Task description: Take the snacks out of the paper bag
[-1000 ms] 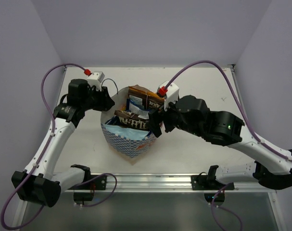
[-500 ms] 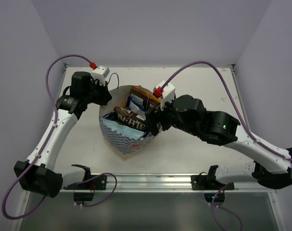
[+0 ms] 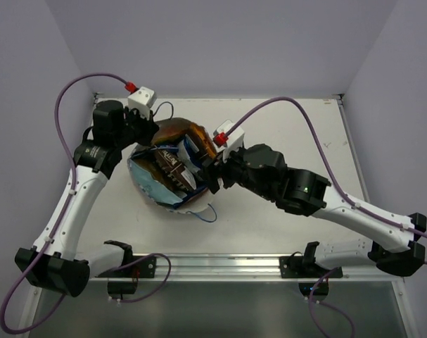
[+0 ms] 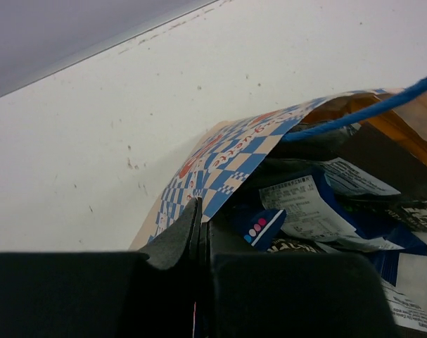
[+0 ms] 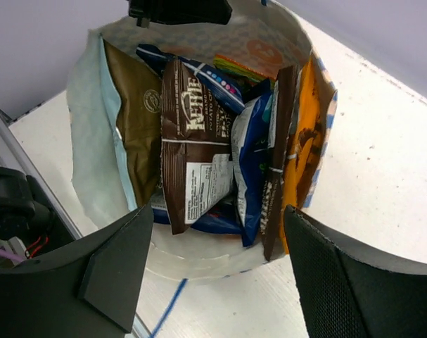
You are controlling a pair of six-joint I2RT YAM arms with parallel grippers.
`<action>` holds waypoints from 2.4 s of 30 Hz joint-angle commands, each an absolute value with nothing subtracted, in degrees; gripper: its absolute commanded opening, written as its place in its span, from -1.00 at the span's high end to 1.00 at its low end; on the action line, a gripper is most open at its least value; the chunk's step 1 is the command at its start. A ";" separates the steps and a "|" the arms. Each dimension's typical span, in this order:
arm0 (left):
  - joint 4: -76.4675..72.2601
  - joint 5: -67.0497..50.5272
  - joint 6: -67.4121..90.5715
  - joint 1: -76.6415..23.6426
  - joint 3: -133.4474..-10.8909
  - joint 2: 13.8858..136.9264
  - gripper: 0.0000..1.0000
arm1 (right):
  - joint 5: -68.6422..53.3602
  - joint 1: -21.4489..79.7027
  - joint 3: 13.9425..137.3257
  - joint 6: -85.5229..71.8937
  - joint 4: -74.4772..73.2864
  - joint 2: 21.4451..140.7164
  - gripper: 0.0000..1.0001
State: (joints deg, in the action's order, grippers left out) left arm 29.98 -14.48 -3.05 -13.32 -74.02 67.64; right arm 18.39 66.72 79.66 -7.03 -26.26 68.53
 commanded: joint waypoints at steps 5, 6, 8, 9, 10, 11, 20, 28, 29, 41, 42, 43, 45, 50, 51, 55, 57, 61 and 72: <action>20.92 -17.49 -0.70 -14.24 -68.38 60.03 1.00 | 19.24 66.10 76.47 -11.33 -12.14 77.60 -0.31; 21.00 -17.75 -0.53 -14.33 -67.51 59.59 1.00 | 19.51 65.22 76.03 -11.86 -11.00 78.56 -0.18; 21.01 -18.45 -0.53 -14.41 -66.97 58.10 1.00 | 19.42 63.82 76.37 -13.00 -8.80 81.46 -0.04; 21.01 -19.24 -0.53 -14.41 -66.71 57.66 1.00 | 19.51 63.55 76.55 -12.83 -8.27 82.34 -0.02; 21.01 -19.51 -0.53 -14.41 -66.71 56.79 1.00 | 20.73 63.20 76.81 -12.57 -7.57 83.22 -0.01; 21.01 -19.60 -0.53 -14.50 -66.80 56.26 1.00 | 21.18 62.93 77.16 -12.31 -7.47 84.89 -0.01; 21.27 -20.66 -0.53 -14.59 -67.50 54.23 1.00 | 19.52 59.06 75.51 -14.23 -7.21 89.82 -0.02; 21.18 -15.57 -0.53 -14.59 -70.66 55.46 1.00 | 16.43 59.06 76.72 -12.92 -7.56 93.33 0.87; 21.27 -14.51 -0.53 -14.59 -71.88 55.81 1.00 | 16.44 59.06 77.86 -12.22 -7.91 93.51 1.00; 19.96 -1.41 -4.04 -14.59 -79.97 64.07 1.00 | 16.69 57.49 80.34 -11.16 -12.92 71.12 1.00; 19.78 -1.15 -4.30 -14.59 -80.50 65.46 1.00 | 16.96 56.78 79.98 -11.51 -12.92 68.15 1.00; 19.86 -1.06 -4.57 -14.59 -81.12 66.09 1.00 | 16.96 55.82 79.46 -12.73 -12.92 66.55 1.00; 19.86 -0.27 -5.36 -14.59 -82.88 67.49 1.00 | 17.66 51.87 77.79 -14.32 -12.83 62.69 1.00; 18.03 1.85 -9.22 -14.59 -84.99 68.64 1.00 | 16.97 38.52 72.00 -19.68 -12.92 58.27 1.00; 17.67 1.67 -9.92 -14.59 -85.08 68.64 1.00 | 14.87 34.84 71.37 -20.99 -12.83 58.36 1.00; 17.31 -1.83 -10.55 -14.59 -85.34 68.64 1.00 | 7.50 27.80 69.26 -23.54 -11.52 62.29 1.00; 17.23 -5.00 -10.63 -14.59 -84.38 67.86 1.00 | 2.92 25.41 68.73 -25.47 -8.72 64.85 1.00; 16.44 -8.17 -10.11 -14.59 -79.30 65.13 1.00 | -5.17 21.10 67.85 -28.47 -4.84 74.06 1.00; 15.82 -11.60 -3.70 -15.11 -73.74 63.46 1.00 | 5.29 19.95 72.51 -31.36 -22.84 77.72 -0.53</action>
State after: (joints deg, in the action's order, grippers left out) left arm 26.92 -8.32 -6.72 -14.39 -72.64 65.60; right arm 3.73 19.92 69.08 -29.15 -18.39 85.38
